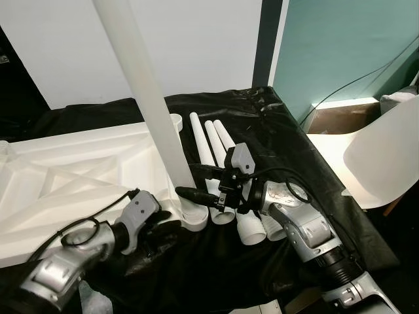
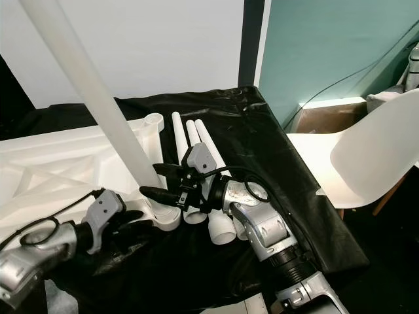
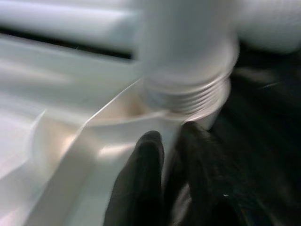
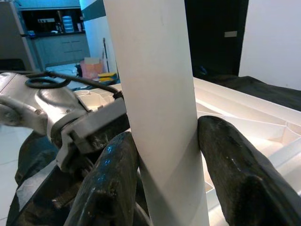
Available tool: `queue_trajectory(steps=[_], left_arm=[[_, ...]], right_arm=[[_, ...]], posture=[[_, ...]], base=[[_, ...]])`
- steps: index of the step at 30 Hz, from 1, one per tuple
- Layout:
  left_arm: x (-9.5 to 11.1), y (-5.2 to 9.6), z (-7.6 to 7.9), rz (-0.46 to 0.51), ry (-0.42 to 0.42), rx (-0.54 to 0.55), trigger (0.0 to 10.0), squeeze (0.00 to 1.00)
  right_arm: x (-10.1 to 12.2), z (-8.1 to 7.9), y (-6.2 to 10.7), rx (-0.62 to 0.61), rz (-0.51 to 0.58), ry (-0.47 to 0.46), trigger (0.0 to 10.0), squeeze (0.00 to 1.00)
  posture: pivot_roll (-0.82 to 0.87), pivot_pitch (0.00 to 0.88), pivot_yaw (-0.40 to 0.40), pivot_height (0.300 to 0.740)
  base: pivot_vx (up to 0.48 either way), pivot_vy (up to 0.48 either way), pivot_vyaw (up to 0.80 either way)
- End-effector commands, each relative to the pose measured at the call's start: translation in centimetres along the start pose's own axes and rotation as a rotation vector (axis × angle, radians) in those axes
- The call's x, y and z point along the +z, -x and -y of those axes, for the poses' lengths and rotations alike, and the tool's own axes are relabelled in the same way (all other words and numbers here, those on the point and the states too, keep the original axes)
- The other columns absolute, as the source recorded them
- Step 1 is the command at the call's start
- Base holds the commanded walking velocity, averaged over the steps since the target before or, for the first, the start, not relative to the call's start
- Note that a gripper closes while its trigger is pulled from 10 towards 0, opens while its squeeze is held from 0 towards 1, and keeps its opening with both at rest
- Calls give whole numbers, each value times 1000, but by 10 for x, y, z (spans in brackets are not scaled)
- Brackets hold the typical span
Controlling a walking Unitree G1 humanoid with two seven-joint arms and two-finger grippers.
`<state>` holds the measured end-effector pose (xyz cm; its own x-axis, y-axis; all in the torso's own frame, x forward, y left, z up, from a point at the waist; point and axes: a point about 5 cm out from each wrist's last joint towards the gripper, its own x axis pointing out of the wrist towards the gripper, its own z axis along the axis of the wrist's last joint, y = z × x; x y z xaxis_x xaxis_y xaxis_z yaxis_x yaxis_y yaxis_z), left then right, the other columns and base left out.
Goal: Building children table
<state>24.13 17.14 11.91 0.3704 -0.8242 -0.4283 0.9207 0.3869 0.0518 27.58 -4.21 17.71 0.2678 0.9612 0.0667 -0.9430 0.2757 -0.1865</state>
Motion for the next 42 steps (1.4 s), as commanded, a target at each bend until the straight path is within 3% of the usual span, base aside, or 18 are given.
queue_trajectory(steps=[1,2,3,13,16,17,18,22,27,34,36,42], left_arm=[[-3,-3,6,-8,8,-57,549,0],[-3,-4,5,-8,2,-45,7608,0],[-3,-5,3,-7,-8,-27,10000,0],[10,-15,-17,53,-43,99,10000,0],[16,-20,-25,74,-62,152,10000,0],[17,-22,-27,74,-68,170,9569,0],[17,-23,-29,71,-72,175,10000,0],[16,-20,-29,65,-72,167,10000,0],[9,-10,-26,38,-65,129,10000,0],[8,-6,-25,31,-71,118,10000,0],[9,-7,-27,32,-76,126,10000,0],[10,-11,-29,38,-81,124,10000,0]], right_arm=[[-14,-2,2,13,-69,-48,10000,0],[-14,-1,4,12,-75,-48,10000,0],[-15,0,6,7,-81,-47,10000,0],[-18,-2,10,8,-102,-35,10000,0],[-20,-3,15,25,-132,5,10000,0],[-23,-3,18,33,-158,31,10000,0],[-26,-2,21,37,-181,52,10000,0],[-34,-2,27,31,-219,70,10000,0],[-38,-3,28,-4,-216,37,10000,0],[-39,-1,27,-53,-196,-19,10000,0],[-41,4,23,-121,-195,-88,10000,0],[-38,10,15,-184,-200,-179,10000,0]], posture=[[65,0,27,740],[64,0,27,740],[62,0,29,740],[57,0,32,740],[53,0,34,740],[50,0,35,740],[50,0,35,740],[46,0,36,740],[47,0,37,740],[52,0,39,740],[55,0,39,740],[51,0,39,740]], base=[[0,0,0],[0,0,0],[0,0,0],[0,0,0],[0,0,0],[0,0,0],[0,0,0],[0,0,0],[0,0,0],[0,0,0],[0,0,0],[0,0,0]])
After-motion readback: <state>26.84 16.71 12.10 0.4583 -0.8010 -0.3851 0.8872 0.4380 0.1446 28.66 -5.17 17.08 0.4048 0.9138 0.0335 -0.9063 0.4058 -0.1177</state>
